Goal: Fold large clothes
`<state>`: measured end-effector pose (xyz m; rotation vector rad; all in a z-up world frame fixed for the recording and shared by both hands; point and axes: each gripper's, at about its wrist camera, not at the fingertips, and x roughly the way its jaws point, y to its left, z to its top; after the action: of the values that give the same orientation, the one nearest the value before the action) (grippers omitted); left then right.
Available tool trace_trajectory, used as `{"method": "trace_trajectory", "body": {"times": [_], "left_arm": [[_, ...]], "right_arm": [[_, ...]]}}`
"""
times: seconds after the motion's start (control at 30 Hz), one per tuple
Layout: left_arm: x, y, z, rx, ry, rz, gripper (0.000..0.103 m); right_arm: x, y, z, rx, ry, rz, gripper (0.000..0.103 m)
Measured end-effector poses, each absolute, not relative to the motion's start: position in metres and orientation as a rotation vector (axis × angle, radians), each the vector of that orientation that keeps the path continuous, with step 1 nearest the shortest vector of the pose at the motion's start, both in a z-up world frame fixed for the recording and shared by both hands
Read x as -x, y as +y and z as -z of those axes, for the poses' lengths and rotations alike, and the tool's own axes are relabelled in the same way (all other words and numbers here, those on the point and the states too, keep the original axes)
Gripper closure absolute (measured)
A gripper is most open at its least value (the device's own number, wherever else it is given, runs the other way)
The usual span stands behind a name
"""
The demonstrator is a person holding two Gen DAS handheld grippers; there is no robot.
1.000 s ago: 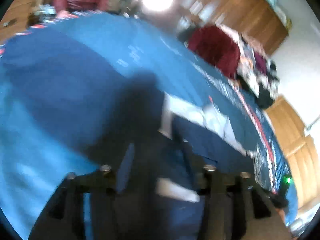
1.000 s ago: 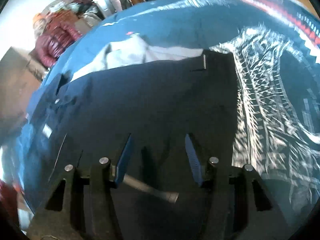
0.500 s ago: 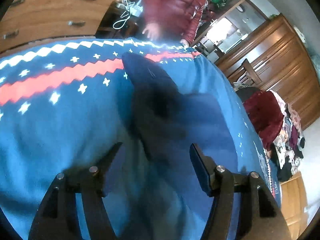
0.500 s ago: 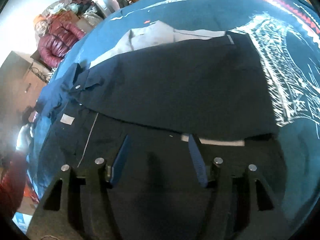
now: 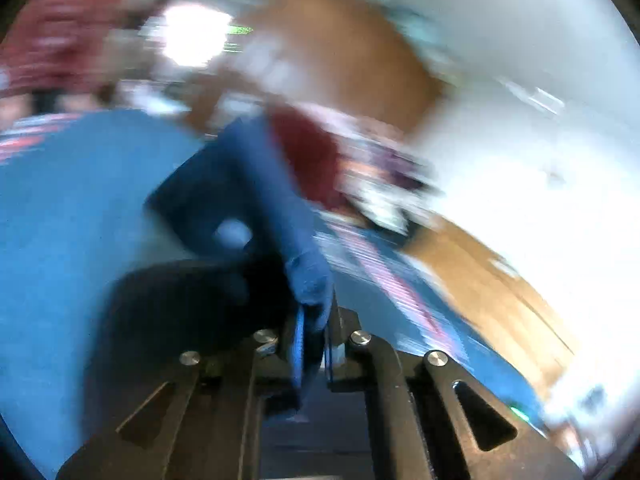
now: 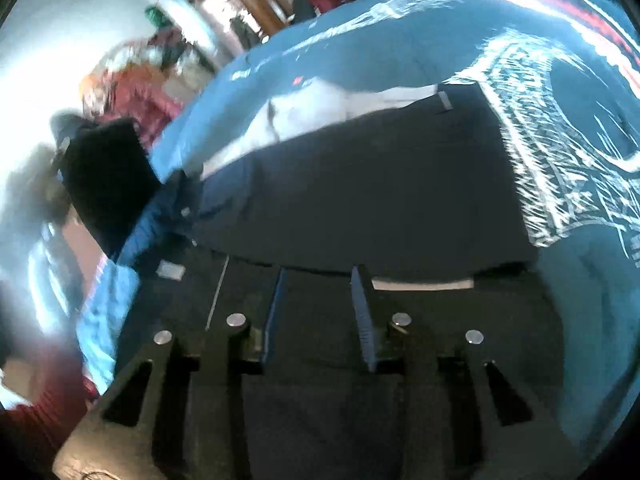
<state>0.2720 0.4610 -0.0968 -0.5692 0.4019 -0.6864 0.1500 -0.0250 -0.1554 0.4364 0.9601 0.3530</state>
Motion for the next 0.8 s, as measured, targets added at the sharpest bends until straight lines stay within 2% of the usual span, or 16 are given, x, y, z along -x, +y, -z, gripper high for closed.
{"method": "trace_trajectory", "body": {"times": [0.03, 0.07, 0.17, 0.23, 0.37, 0.6, 0.77, 0.8], "left_arm": [[-0.274, 0.430, 0.104, 0.583, 0.433, 0.745, 0.061], [-0.279, 0.391, 0.121, 0.604, 0.517, 0.796, 0.053], [-0.275, 0.353, 0.152, 0.620, 0.644, 0.816, 0.054], [-0.258, 0.361, 0.167, 0.635, 0.658, 0.794, 0.053], [-0.234, 0.420, 0.186, 0.673, 0.639, 0.646, 0.047], [-0.205, 0.533, 0.252, 0.870, 0.634, 0.301, 0.046], [-0.209, 0.547, 0.290, 0.961, 0.621, 0.272, 0.049], [-0.210, 0.547, 0.291, 0.958, 0.618, 0.272, 0.049]], "right_arm": [[-0.147, -0.034, 0.155, -0.457, 0.950, -0.344, 0.069], [-0.145, -0.042, 0.155, -0.472, 0.944, -0.339, 0.067], [-0.143, -0.064, 0.157, -0.498, 0.940, -0.339, 0.064], [-0.152, -0.072, 0.161, -0.494, 0.951, -0.358, 0.063], [-0.189, -0.068, 0.178, -0.507, 0.998, -0.438, 0.063], [-0.263, -0.031, 0.227, -0.585, 1.161, -0.520, 0.064], [-0.274, -0.016, 0.229, -0.539, 1.165, -0.499, 0.064], [-0.276, -0.015, 0.229, -0.547, 1.160, -0.499, 0.069]]}}
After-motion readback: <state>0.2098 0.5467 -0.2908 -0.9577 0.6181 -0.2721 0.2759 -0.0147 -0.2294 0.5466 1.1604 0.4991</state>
